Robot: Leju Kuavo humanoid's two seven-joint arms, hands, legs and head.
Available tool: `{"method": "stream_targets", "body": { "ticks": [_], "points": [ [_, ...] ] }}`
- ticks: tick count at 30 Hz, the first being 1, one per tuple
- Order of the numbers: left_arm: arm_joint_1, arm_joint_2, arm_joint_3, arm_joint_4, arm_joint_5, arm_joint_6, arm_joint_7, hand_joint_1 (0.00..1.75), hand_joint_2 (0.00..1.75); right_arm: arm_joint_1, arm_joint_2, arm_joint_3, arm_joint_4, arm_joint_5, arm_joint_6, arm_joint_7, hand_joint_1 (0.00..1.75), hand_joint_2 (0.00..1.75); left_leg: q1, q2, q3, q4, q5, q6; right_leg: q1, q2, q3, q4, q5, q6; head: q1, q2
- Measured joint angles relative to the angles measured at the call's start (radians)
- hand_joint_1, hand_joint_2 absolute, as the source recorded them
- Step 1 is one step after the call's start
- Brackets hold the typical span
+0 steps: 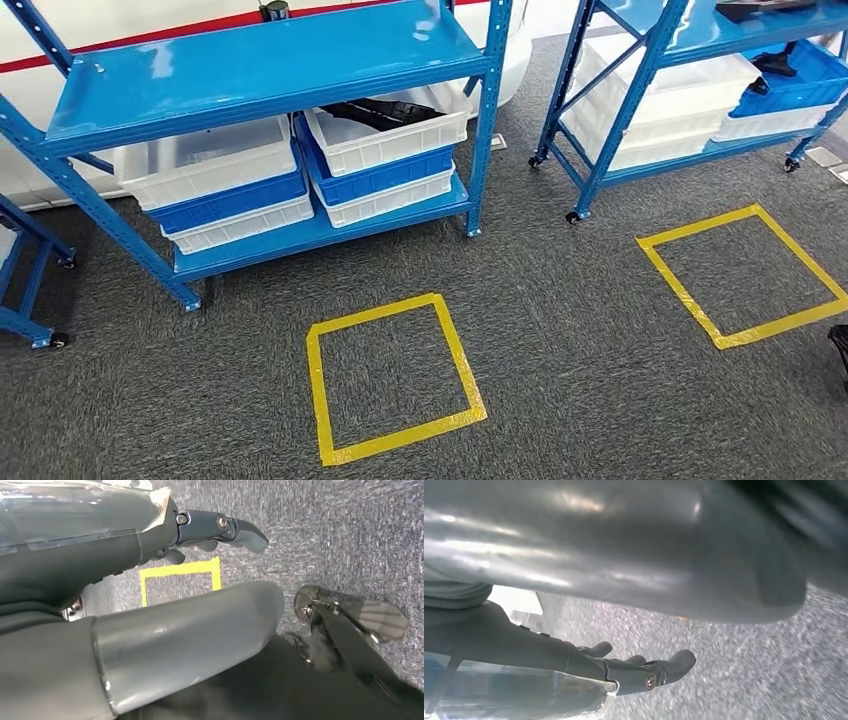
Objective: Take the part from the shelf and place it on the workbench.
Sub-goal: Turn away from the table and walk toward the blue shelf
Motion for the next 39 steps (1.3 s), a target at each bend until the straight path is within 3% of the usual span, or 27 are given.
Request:
{"method": "stream_targets", "body": {
  "ticks": [2,4,6,8,9,11,15,16,17,18,19,21,22,23,25,27,28,29,32,34,37,39],
  "points": [
    [-0.002,0.0,0.0,-0.001,-0.001,-0.001,0.002,0.0,0.0,-0.001,0.001,0.0,0.0,0.001,0.0,0.0,0.0,0.0,-0.009,0.018,0.021,-0.044,0.005,0.008,0.005,-0.02,0.005,-0.001,-0.005,0.008,0.002,0.0],
    [-0.001,0.0,-0.001,-0.001,-0.002,-0.013,-0.004,0.0,0.0,-0.005,0.001,-0.001,-0.001,0.004,-0.002,0.0,0.0,0.0,-0.007,-0.011,0.021,-0.051,0.011,0.015,0.005,-0.033,0.01,-0.001,-0.009,0.017,0.002,0.0],
    [0.001,0.004,-0.001,-0.001,-0.002,-0.043,-0.021,0.0,0.0,-0.005,0.002,-0.001,-0.001,0.011,-0.005,0.0,0.0,0.0,0.001,-0.039,0.025,-0.061,0.022,0.026,0.001,0.018,-0.005,0.039,-0.033,0.023,0.006,0.0],
    [0.0,0.009,-0.001,-0.001,-0.001,-0.063,-0.035,0.0,0.0,-0.002,0.002,-0.001,-0.001,0.017,-0.007,0.0,0.0,0.0,0.006,-0.065,0.025,-0.065,0.028,0.032,-0.003,0.085,-0.059,0.151,-0.083,0.021,0.012,0.0],
    [-0.001,0.01,-0.001,-0.001,-0.001,-0.065,-0.037,0.0,0.0,0.0,0.002,-0.001,-0.001,0.019,-0.007,0.0,0.0,0.0,0.006,-0.074,0.023,-0.065,0.029,0.033,-0.004,0.096,-0.085,0.203,-0.104,0.019,0.013,0.0],
    [-0.001,0.011,-0.001,-0.001,0.0,-0.066,-0.04,0.0,0.0,0.001,0.002,-0.001,-0.001,0.019,-0.007,0.0,0.0,0.0,0.006,-0.084,0.022,-0.064,0.029,0.033,-0.004,0.1,-0.11,0.252,-0.122,0.018,0.013,0.0],
    [-0.001,0.011,-0.001,-0.001,0.0,-0.066,-0.041,0.0,0.0,0.001,0.002,-0.001,-0.001,0.02,-0.007,0.0,0.0,0.0,0.006,-0.087,0.021,-0.064,0.029,0.033,-0.004,0.101,-0.116,0.264,-0.126,0.018,0.013,0.0],
    [0.0,0.012,-0.001,-0.001,0.002,-0.066,-0.043,0.0,0.0,0.001,0.002,-0.001,-0.001,0.022,-0.008,0.0,0.0,0.0,0.006,-0.097,0.022,-0.064,0.029,0.033,-0.005,0.102,-0.125,0.277,-0.124,0.023,0.014,0.0],
    [0.002,0.013,-0.001,-0.001,0.003,-0.066,-0.045,0.0,0.0,0.0,0.002,-0.001,-0.001,0.025,-0.009,0.0,0.0,0.0,0.006,-0.111,0.023,-0.064,0.029,0.033,-0.006,0.103,-0.125,0.273,-0.114,0.03,0.014,0.0],
    [0.002,0.014,-0.001,-0.001,0.005,-0.066,-0.048,0.0,0.0,0.0,0.002,-0.001,-0.001,0.028,-0.009,0.0,0.0,0.0,0.005,-0.137,0.023,-0.06,0.028,0.028,-0.01,0.126,-0.099,0.206,-0.081,0.039,0.015,0.0],
    [0.004,0.016,-0.001,-0.001,0.006,-0.065,-0.052,0.0,0.0,-0.001,0.002,-0.001,-0.001,0.031,-0.01,0.0,0.0,0.0,0.005,-0.167,0.021,-0.057,0.027,0.019,-0.012,0.143,-0.072,0.138,-0.048,0.041,0.015,0.0],
    [0.006,0.018,-0.001,0.0,0.008,-0.064,-0.055,0.0,0.0,-0.003,0.003,-0.001,0.0,0.034,-0.01,0.0,0.0,0.0,0.006,-0.207,0.014,-0.051,0.026,-0.002,-0.018,0.166,-0.012,0.005,0.007,0.028,0.015,0.0],
    [0.008,0.019,-0.001,0.0,0.009,-0.062,-0.056,0.0,0.0,-0.004,0.004,-0.002,0.0,0.034,-0.009,0.0,0.0,0.0,0.007,-0.194,0.009,-0.045,0.022,-0.01,-0.017,0.15,-0.01,0.005,0.009,0.016,0.012,0.0],
    [0.008,0.02,-0.001,0.0,0.01,-0.06,-0.058,0.0,0.0,-0.004,0.004,-0.002,0.0,0.035,-0.009,0.0,0.0,0.0,0.007,-0.165,-0.003,-0.021,0.006,-0.015,-0.018,0.138,-0.009,0.003,0.011,0.009,0.008,0.0],
    [0.006,0.021,-0.001,0.0,0.011,-0.058,-0.065,0.0,0.0,-0.001,0.004,-0.001,0.0,0.039,-0.011,-0.005,0.0,0.0,0.007,-0.097,-0.056,0.087,-0.054,-0.024,-0.015,0.111,-0.009,0.002,0.009,-0.001,0.0,0.0],
    [0.005,0.022,-0.001,0.0,0.011,-0.056,-0.077,0.0,0.0,0.002,0.003,-0.001,0.0,0.044,-0.015,-0.014,0.0,0.0,0.01,-0.073,-0.122,0.212,-0.106,-0.029,-0.011,0.086,-0.009,0.002,0.006,-0.007,-0.003,0.0],
    [0.007,0.022,-0.001,-0.001,0.012,-0.054,-0.085,0.0,0.0,0.002,0.003,-0.001,0.0,0.046,-0.017,-0.018,0.0,0.0,0.011,-0.071,-0.134,0.236,-0.107,-0.03,-0.009,0.077,-0.009,0.003,0.005,-0.008,-0.004,0.0],
    [0.008,0.022,-0.001,-0.001,0.012,-0.053,-0.093,0.0,0.0,0.002,0.003,-0.001,0.0,0.045,-0.02,-0.017,0.0,0.0,0.013,-0.069,-0.125,0.217,-0.087,-0.028,-0.008,0.07,-0.009,0.003,0.005,-0.009,-0.004,0.0],
    [0.009,0.024,-0.001,-0.001,0.012,-0.052,-0.106,0.0,0.0,-0.003,0.005,-0.001,0.0,0.043,-0.029,-0.005,0.0,0.0,0.009,-0.058,-0.02,0.024,0.001,-0.011,-0.003,0.062,-0.004,0.003,0.002,-0.006,-0.004,0.0],
    [0.006,0.025,-0.001,-0.001,0.01,-0.051,-0.108,0.0,0.0,-0.005,0.007,-0.002,0.0,0.04,-0.03,0.006,0.0,0.0,0.002,-0.049,0.014,-0.042,0.011,0.0,0.0,0.059,-0.003,0.002,-0.002,0.002,-0.004,0.0],
    [0.006,0.025,-0.001,-0.001,0.009,-0.046,-0.106,0.0,0.0,-0.005,0.008,-0.005,0.0,0.036,-0.029,0.019,0.0,0.0,0.0,-0.057,0.023,-0.056,0.01,0.016,-0.001,0.059,0.0,0.002,-0.008,0.016,-0.005,0.0],
    [0.005,0.024,-0.001,-0.001,0.009,-0.029,-0.098,0.0,0.0,-0.004,0.009,-0.01,-0.001,0.036,-0.026,0.026,0.0,0.0,0.006,-0.063,0.037,-0.071,0.016,0.026,-0.002,0.079,-0.025,0.058,-0.033,0.02,0.0,0.0]
  ]
}}
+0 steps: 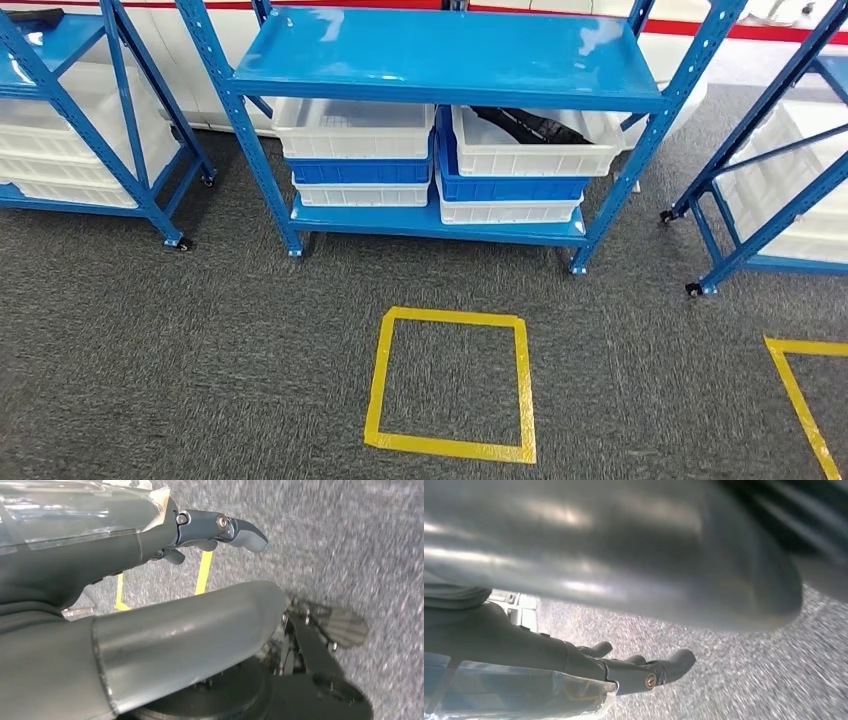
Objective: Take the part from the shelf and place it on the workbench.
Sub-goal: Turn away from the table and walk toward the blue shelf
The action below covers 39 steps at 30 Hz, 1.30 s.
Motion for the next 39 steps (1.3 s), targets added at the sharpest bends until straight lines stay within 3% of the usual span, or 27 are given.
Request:
{"method": "stream_targets", "body": {
  "ticks": [3,4,5,6,8,10,12,14,16,18,19,20,21,23,24,25,27,29,31,33,35,36,38,39],
  "points": [
    [-0.002,-0.003,0.0,0.0,0.001,0.024,0.012,0.0,0.0,0.002,-0.001,-0.006,0.0,0.0,0.003,0.005,0.0,0.0,0.001,-0.01,0.008,-0.003,-0.004,0.007,-0.005,0.023,-0.11,0.193,-0.064,0.001,0.009,0.0],
    [-0.002,-0.005,0.0,0.0,0.002,0.029,0.014,0.0,0.0,0.001,-0.001,-0.007,0.0,0.0,0.003,0.005,0.0,0.0,0.002,-0.015,0.012,-0.003,-0.007,0.006,-0.007,0.024,-0.135,0.229,-0.067,0.007,0.009,0.0],
    [-0.001,-0.007,0.0,0.0,0.002,0.035,0.015,0.0,0.0,0.001,-0.002,-0.008,0.0,0.002,0.003,0.005,0.0,0.0,0.002,-0.02,0.017,-0.003,-0.012,0.005,-0.009,0.024,-0.14,0.223,-0.052,0.018,0.01,0.0],
    [-0.001,-0.011,0.0,0.0,0.002,0.042,0.016,0.0,0.0,0.001,-0.004,-0.008,0.0,0.003,0.003,0.005,0.0,0.0,0.004,-0.025,0.025,-0.002,-0.017,0.002,-0.013,0.024,-0.124,0.177,-0.023,0.03,0.011,0.0],
    [-0.001,-0.017,0.0,0.0,0.004,0.052,0.017,0.0,0.0,0.003,-0.006,-0.008,0.0,0.008,0.006,0.005,0.0,0.0,0.003,-0.036,0.039,0.001,-0.032,-0.009,-0.02,0.026,-0.066,0.038,0.044,0.05,0.014,0.0],
    [-0.001,-0.02,0.0,0.0,0.008,0.058,0.018,0.0,0.0,0.005,-0.006,-0.008,0.001,0.012,0.011,0.005,0.0,0.0,-0.001,-0.042,0.044,0.005,-0.046,-0.022,-0.022,0.028,-0.031,-0.039,0.069,0.04,0.018,0.0],
    [-0.002,-0.021,0.0,0.0,0.012,0.062,0.018,0.0,0.0,0.004,-0.006,-0.008,0.001,0.017,0.011,0.005,0.0,0.0,0.0,-0.042,0.047,0.005,-0.056,-0.032,-0.018,0.029,-0.024,-0.045,0.063,0.015,0.016,0.0],
    [-0.003,-0.022,0.001,0.0,0.014,0.067,0.017,0.0,0.0,0.005,-0.007,-0.008,0.001,0.018,0.009,0.005,0.0,0.0,0.006,-0.034,0.045,0.023,-0.07,-0.042,-0.017,0.028,-0.016,-0.047,0.056,-0.002,0.012,0.0],
    [-0.003,-0.024,0.001,0.0,0.014,0.069,0.016,0.0,0.0,0.005,-0.007,-0.008,0.001,0.018,0.009,0.004,0.0,0.0,0.009,-0.018,-0.001,0.117,-0.109,-0.052,-0.019,0.026,-0.002,-0.049,0.046,-0.017,0.007,0.0],
    [-0.003,-0.025,0.001,0.0,0.014,0.07,0.016,0.0,0.0,0.006,-0.007,-0.008,0.001,0.018,0.008,0.004,0.0,0.0,0.009,-0.009,-0.093,0.261,-0.153,-0.058,-0.016,0.023,0.012,-0.049,0.032,-0.026,0.004,0.0],
    [-0.002,-0.025,0.001,0.0,0.016,0.071,0.016,0.0,0.0,0.006,-0.008,-0.008,0.001,0.019,0.009,0.003,0.0,0.0,0.009,-0.008,-0.132,0.309,-0.154,-0.057,-0.014,0.023,0.021,-0.049,0.025,-0.028,0.003,0.0],
    [-0.001,-0.025,0.001,0.0,0.018,0.071,0.015,0.0,0.0,0.006,-0.008,-0.008,0.001,0.021,0.009,0.003,0.0,0.0,0.009,-0.008,-0.154,0.319,-0.135,-0.055,-0.013,0.023,0.031,-0.049,0.016,-0.027,0.003,0.0],
    [0.0,-0.025,0.001,0.0,0.021,0.072,0.015,0.0,0.0,0.006,-0.008,-0.008,0.001,0.023,0.01,0.002,0.0,0.0,0.008,-0.008,-0.156,0.289,-0.095,-0.05,-0.012,0.024,0.043,-0.049,0.007,-0.027,0.002,0.0],
    [0.001,-0.025,0.002,0.0,0.023,0.073,0.013,0.0,0.0,0.007,-0.007,-0.008,0.001,0.03,0.01,0.0,0.0,0.0,0.003,-0.005,-0.117,0.161,-0.002,-0.032,-0.009,0.024,0.065,-0.05,-0.013,-0.024,0.001,0.0],
    [0.0,-0.025,0.002,0.0,0.024,0.073,0.013,0.0,0.0,0.007,-0.007,-0.007,0.001,0.032,0.011,-0.002,0.0,0.0,-0.001,-0.002,-0.097,0.106,0.022,-0.023,-0.007,0.024,0.072,-0.052,-0.022,-0.02,0.002,0.0],
    [-0.001,-0.026,0.002,0.0,0.024,0.073,0.013,0.0,0.0,0.005,-0.006,-0.007,0.001,0.033,0.011,-0.004,0.0,0.0,-0.006,0.0,-0.083,0.07,0.03,-0.015,-0.006,0.024,0.077,-0.056,-0.03,-0.015,0.002,0.0],
    [-0.002,-0.028,0.002,0.0,0.026,0.073,0.012,0.0,0.0,0.002,-0.006,-0.007,0.001,0.034,0.014,-0.006,0.0,0.0,-0.012,0.001,-0.072,0.045,0.017,-0.003,-0.003,0.021,0.094,-0.06,-0.03,0.002,0.002,0.0],
    [0.0,-0.029,0.003,-0.001,0.029,0.073,0.011,0.0,0.0,0.0,-0.007,-0.007,0.001,0.035,0.015,-0.006,0.0,0.0,-0.008,-0.005,-0.048,0.026,0.015,0.009,-0.004,0.02,0.103,-0.043,-0.028,0.014,0.003,0.0],
    [0.0,-0.031,0.003,-0.001,0.029,0.072,0.01,0.0,0.0,0.0,-0.009,-0.007,0.001,0.035,0.015,-0.006,0.0,0.0,-0.003,-0.01,-0.02,0.014,0.01,0.017,-0.006,0.022,0.055,0.044,-0.042,0.017,0.008,0.0],
    [-0.001,-0.033,0.003,-0.001,0.03,0.071,0.009,0.0,0.0,-0.001,-0.01,-0.007,0.001,0.035,0.015,-0.007,0.0,0.0,-0.003,-0.012,-0.005,0.012,-0.005,0.02,-0.007,0.025,-0.036,0.171,-0.078,0.015,0.013,0.0],
    [0.0,-0.034,0.003,-0.001,0.03,0.071,0.009,0.0,0.0,0.0,-0.013,-0.007,0.001,0.034,0.015,-0.008,0.0,0.0,-0.003,-0.017,0.017,0.012,-0.024,0.019,-0.008,0.025,-0.096,0.215,-0.104,0.022,0.015,0.0],
    [0.001,-0.034,0.003,-0.001,0.03,0.071,0.009,0.0,0.0,0.0,-0.014,-0.007,0.001,0.034,0.015,-0.009,0.0,0.0,-0.003,-0.02,0.032,0.012,-0.035,0.017,-0.009,0.025,-0.101,0.187,-0.091,0.031,0.015,0.0],
    [0.003,-0.035,0.003,-0.001,0.03,0.071,0.009,0.0,0.0,0.003,-0.016,-0.007,0.001,0.035,0.015,-0.008,0.0,0.0,-0.002,-0.024,0.061,0.012,-0.057,0.009,-0.012,0.025,-0.076,0.064,-0.007,0.05,0.016,0.0],
    [0.003,-0.034,0.003,-0.001,0.03,0.071,0.009,0.0,0.0,0.005,-0.017,-0.007,0.001,0.035,0.016,-0.008,0.0,0.0,-0.002,-0.026,0.074,0.013,-0.069,0.004,-0.012,0.022,-0.064,0.013,0.029,0.048,0.017,0.0]
  ]
}}
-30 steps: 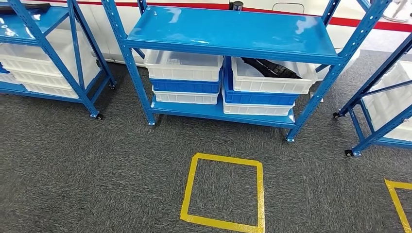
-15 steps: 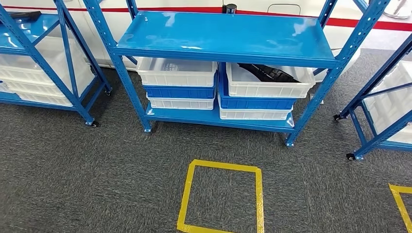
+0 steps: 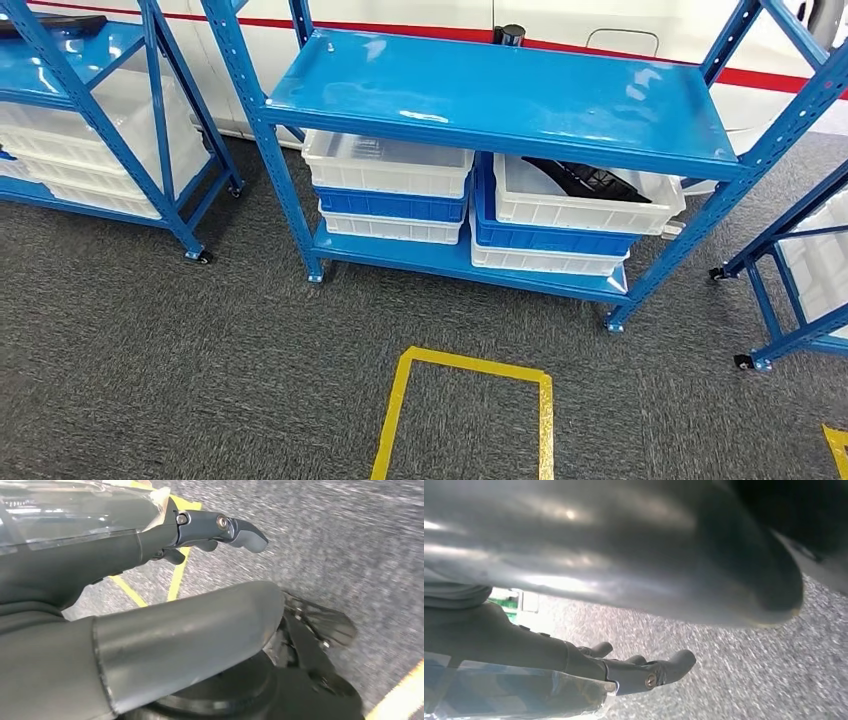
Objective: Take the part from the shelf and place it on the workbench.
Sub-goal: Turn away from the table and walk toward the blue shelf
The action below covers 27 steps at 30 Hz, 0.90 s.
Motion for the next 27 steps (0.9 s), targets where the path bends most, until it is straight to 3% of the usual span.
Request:
{"method": "stream_targets", "body": {
  "ticks": [2,3,5,7,10,11,12,13,15,16,19,21,23,25,27],
  "points": [
    [-0.001,-0.001,0.0,0.0,0.0,0.0,0.0,0.0,0.0,0.002,-0.001,0.0,0.0,0.0,0.0,0.0,0.0,0.0,-0.002,-0.001,0.013,0.001,-0.016,-0.014,0.005,-0.003,0.017,-0.042,0.04,-0.023,0.001,0.0],
    [-0.001,-0.001,0.0,0.0,0.0,0.0,0.0,0.0,0.0,0.001,0.0,0.0,0.0,0.0,0.001,0.0,0.0,0.0,-0.003,-0.001,0.017,0.005,-0.018,-0.02,0.008,-0.004,0.02,-0.044,0.036,-0.038,0.001,0.0],
    [-0.003,-0.002,0.0,0.0,0.0,0.0,0.0,0.0,0.0,0.0,0.0,0.0,0.0,0.0,0.001,0.0,0.0,0.0,-0.002,0.003,0.004,0.039,-0.009,-0.03,0.003,-0.001,0.034,-0.051,0.038,-0.054,-0.002,0.0],
    [-0.005,-0.002,0.0,0.0,0.0,0.0,0.0,0.0,0.0,0.0,-0.001,0.0,0.0,0.0,0.001,0.0,0.0,0.0,0.0,0.009,-0.057,0.135,-0.008,-0.039,-0.003,0.0,0.049,-0.058,0.031,-0.065,-0.008,0.0],
    [-0.004,-0.001,0.0,0.0,0.0,0.0,0.0,0.0,0.0,0.0,-0.001,0.0,0.0,0.001,0.001,0.001,0.0,0.0,0.006,0.014,-0.185,0.292,-0.082,-0.054,-0.002,0.001,0.069,-0.06,0.011,-0.079,-0.013,0.0],
    [-0.004,-0.001,0.0,0.0,0.0,0.0,-0.001,0.0,0.0,0.001,-0.001,0.0,0.0,0.002,0.0,0.001,0.0,0.0,0.007,0.015,-0.211,0.305,-0.098,-0.055,-0.002,0.003,0.078,-0.06,0.003,-0.08,-0.014,0.0],
    [-0.003,0.0,0.0,0.0,0.0,0.0,-0.001,0.0,0.0,0.002,-0.001,0.0,0.0,0.004,0.0,0.001,0.0,0.0,0.008,0.015,-0.222,0.288,-0.091,-0.055,-0.002,0.004,0.088,-0.06,-0.006,-0.079,-0.015,0.0],
    [-0.002,0.0,0.0,0.0,0.0,0.001,-0.002,0.0,0.0,0.003,0.0,0.0,0.0,0.006,0.0,0.0,0.0,0.0,0.008,0.016,-0.217,0.242,-0.057,-0.052,-0.002,0.005,0.099,-0.06,-0.015,-0.077,-0.015,0.0],
    [-0.001,0.001,0.0,0.0,0.001,0.001,-0.002,0.0,0.0,0.003,0.001,0.0,0.0,0.01,0.0,0.0,0.0,0.0,0.004,0.021,-0.185,0.116,0.04,-0.037,0.0,0.006,0.117,-0.062,-0.033,-0.072,-0.016,0.0],
    [-0.002,0.002,0.0,0.0,0.002,0.001,-0.003,0.0,0.0,0.002,0.002,0.0,0.0,0.011,0.0,-0.001,0.0,0.0,0.0,0.022,-0.171,0.07,0.067,-0.03,0.002,0.007,0.124,-0.064,-0.042,-0.067,-0.017,0.0],
    [-0.003,0.002,0.0,0.0,0.003,0.001,-0.002,0.0,0.0,-0.002,0.004,0.0,0.0,0.013,0.0,-0.001,0.0,0.0,-0.006,0.019,-0.147,0.028,0.071,-0.013,0.006,0.007,0.151,-0.068,-0.047,-0.042,-0.018,0.0],
    [-0.002,0.002,0.0,0.0,0.002,0.001,-0.002,0.0,0.0,-0.001,0.004,0.0,0.0,0.013,0.001,-0.001,0.0,0.0,-0.002,0.016,-0.118,0.014,0.078,0.0,0.006,0.006,0.155,-0.037,-0.049,-0.029,-0.016,0.0],
    [-0.002,0.001,0.0,0.0,0.003,0.002,-0.001,0.0,0.0,-0.002,0.004,0.001,0.0,0.016,0.0,-0.001,0.0,0.0,0.001,0.016,-0.096,0.01,0.074,0.009,0.004,0.006,0.101,0.058,-0.074,-0.026,-0.009,0.0],
    [-0.003,0.0,0.0,0.0,0.008,0.006,0.003,0.0,0.0,-0.004,0.004,0.002,0.0,0.025,0.0,-0.002,0.0,0.0,0.0,0.014,-0.086,0.01,0.061,0.012,0.005,0.006,0.014,0.175,-0.118,-0.03,-0.003,0.0],
    [-0.002,0.0,0.001,0.0,0.012,0.013,0.009,0.0,0.0,-0.005,0.003,0.003,0.0,0.033,-0.001,-0.003,0.0,0.0,-0.001,0.011,-0.067,0.01,0.044,0.011,0.005,0.006,-0.035,0.198,-0.14,-0.032,-0.002,0.0]
  ]
}}
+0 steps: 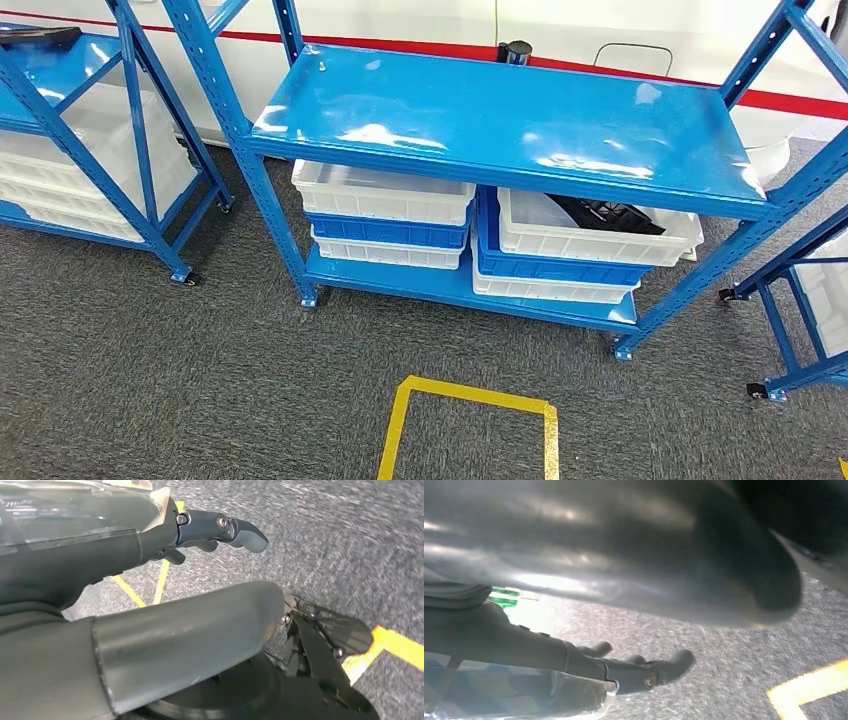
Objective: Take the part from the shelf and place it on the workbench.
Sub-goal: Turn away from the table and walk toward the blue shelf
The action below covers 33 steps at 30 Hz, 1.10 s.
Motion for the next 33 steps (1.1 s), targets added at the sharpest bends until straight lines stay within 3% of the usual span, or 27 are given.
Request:
{"method": "stream_targets", "body": {
  "ticks": [1,3,4,6,7,9,11,14,15,16,18,19,20,23,24,26,28,30,31,33],
  "points": [
    [0.001,0.0,0.0,0.0,0.001,0.002,0.002,0.0,0.0,0.0,0.0,0.0,0.0,0.002,0.0,0.0,0.0,0.0,0.0,-0.002,0.012,0.0,-0.009,-0.001,0.0,0.0,0.001,-0.038,0.018,0.005,0.0,0.0],
    [0.002,0.0,0.0,0.0,0.002,0.005,0.003,0.0,0.0,0.002,-0.001,0.001,0.0,0.006,0.0,0.001,0.0,0.0,0.0,-0.005,0.036,0.0,-0.029,-0.008,-0.001,-0.001,0.027,-0.159,0.105,0.019,0.001,0.0],
    [0.002,0.0,0.0,0.0,0.003,0.006,0.003,0.0,0.0,0.003,-0.002,0.001,0.001,0.009,0.0,0.002,0.0,0.0,-0.001,-0.007,0.044,0.0,-0.039,-0.012,0.0,-0.003,0.038,-0.204,0.138,0.016,0.002,0.0],
    [0.001,-0.001,0.001,0.0,0.005,0.006,0.004,0.0,0.0,0.003,-0.002,0.002,0.001,0.013,0.0,0.002,0.0,0.0,-0.004,-0.009,0.053,0.003,-0.053,-0.025,0.003,-0.006,0.05,-0.236,0.171,-0.006,0.001,0.0],
    [0.0,-0.002,0.001,0.0,0.006,0.007,0.004,0.0,0.0,0.002,-0.001,0.002,0.0,0.015,0.0,0.002,0.0,0.0,-0.005,-0.008,0.058,0.006,-0.056,-0.031,0.003,-0.006,0.055,-0.239,0.166,-0.02,0.0,0.0],
    [-0.001,-0.002,0.001,0.0,0.009,0.008,0.004,0.0,0.0,0.001,-0.001,0.004,0.0,0.018,0.0,0.002,0.0,0.0,-0.004,-0.004,0.058,0.034,-0.062,-0.041,-0.002,-0.002,0.072,-0.244,0.165,-0.036,-0.002,0.0],
    [-0.003,-0.001,0.002,0.0,0.01,0.008,0.003,0.0,0.0,0.0,-0.001,0.007,0.0,0.02,0.0,0.002,0.0,0.0,0.0,0.001,0.011,0.116,-0.088,-0.053,-0.005,-0.001,0.093,-0.246,0.156,-0.047,-0.008,0.0],
    [-0.003,0.0,0.003,0.0,0.012,0.008,0.002,0.0,0.0,0.0,-0.001,0.008,0.0,0.02,0.001,0.003,0.0,0.0,0.006,0.005,-0.105,0.265,-0.146,-0.066,-0.004,0.0,0.109,-0.246,0.138,-0.055,-0.012,0.0],
    [-0.002,0.0,0.004,0.0,0.012,0.008,0.002,0.0,0.0,0.001,-0.002,0.009,0.0,0.02,0.001,0.003,0.0,0.0,0.007,0.006,-0.126,0.271,-0.142,-0.067,-0.004,0.0,0.117,-0.246,0.131,-0.054,-0.012,0.0],
    [-0.002,0.0,0.005,0.0,0.012,0.008,0.002,0.0,0.0,0.003,-0.001,0.009,0.0,0.021,0.002,0.003,0.0,0.0,0.007,0.006,-0.132,0.246,-0.119,-0.066,-0.004,0.001,0.128,-0.246,0.122,-0.053,-0.013,0.0],
    [0.0,0.001,0.006,0.0,0.012,0.008,0.003,0.0,0.0,0.006,-0.001,0.01,0.0,0.021,0.002,0.003,0.0,0.0,0.007,0.008,-0.106,0.134,-0.026,-0.059,-0.004,0.001,0.15,-0.246,0.105,-0.048,-0.013,0.0],
    [-0.001,0.001,0.007,0.001,0.012,0.009,0.004,0.0,0.0,0.006,-0.001,0.011,0.0,0.021,0.002,0.003,0.0,0.0,0.004,0.008,-0.095,0.09,0.0,-0.054,-0.003,0.002,0.16,-0.246,0.098,-0.044,-0.012,0.0],
    [-0.001,0.001,0.007,0.001,0.012,0.013,0.008,0.0,0.0,0.004,-0.001,0.013,0.0,0.022,0.002,0.003,0.0,0.44,0.0,0.008,-0.086,0.062,0.014,-0.047,-0.002,0.003,0.165,-0.246,0.091,-0.038,-0.013,0.0],
    [-0.003,-0.001,0.009,0.001,0.013,0.046,0.059,0.0,1.31,-0.006,0.0,0.017,0.0,0.032,-0.002,0.001,0.0,1.75,-0.006,0.006,-0.076,0.048,0.019,-0.028,0.003,0.002,0.177,-0.251,0.073,-0.019,-0.014,0.0],
    [-0.003,-0.002,0.009,0.001,0.011,0.061,0.091,0.0,1.75,-0.007,-0.001,0.017,0.0,0.038,-0.007,-0.001,0.0,1.75,-0.004,0.006,-0.068,0.041,0.028,-0.023,0.004,0.001,0.18,-0.245,0.066,-0.015,-0.013,0.0],
    [-0.003,-0.004,0.009,0.001,0.004,0.088,0.159,0.0,1.75,-0.007,-0.003,0.018,-0.001,0.046,-0.02,-0.005,0.0,1.75,0.0,0.008,-0.054,0.027,0.035,-0.013,0.005,-0.001,0.153,-0.181,0.033,-0.015,-0.01,0.0],
    [-0.004,-0.006,0.009,0.001,-0.003,0.101,0.201,0.0,1.75,-0.006,-0.005,0.018,-0.001,0.047,-0.028,-0.006,0.0,1.75,0.001,0.008,-0.053,0.022,0.034,-0.006,0.004,-0.001,0.074,-0.045,-0.018,-0.019,-0.006,0.0],
    [-0.004,-0.006,0.009,0.001,-0.005,0.106,0.215,0.0,1.75,-0.006,-0.006,0.018,-0.001,0.046,-0.033,-0.008,0.0,1.75,0.0,0.005,-0.05,0.023,0.029,-0.003,0.003,-0.001,0.01,0.04,-0.033,-0.013,-0.005,0.0],
    [-0.004,-0.006,0.009,0.001,-0.005,0.108,0.218,0.0,1.75,-0.006,-0.007,0.018,-0.001,0.045,-0.034,-0.008,0.0,1.75,0.001,0.003,-0.046,0.023,0.026,-0.003,0.003,-0.001,0.005,0.025,-0.012,-0.003,-0.004,0.0],
    [-0.004,-0.007,0.008,0.001,-0.005,0.11,0.22,0.0,1.75,-0.007,-0.009,0.017,-0.001,0.045,-0.034,-0.009,0.0,1.75,0.001,-0.001,-0.036,0.023,0.019,-0.008,0.001,-0.001,0.043,-0.1,0.062,0.015,-0.002,0.0]
  ]
}}
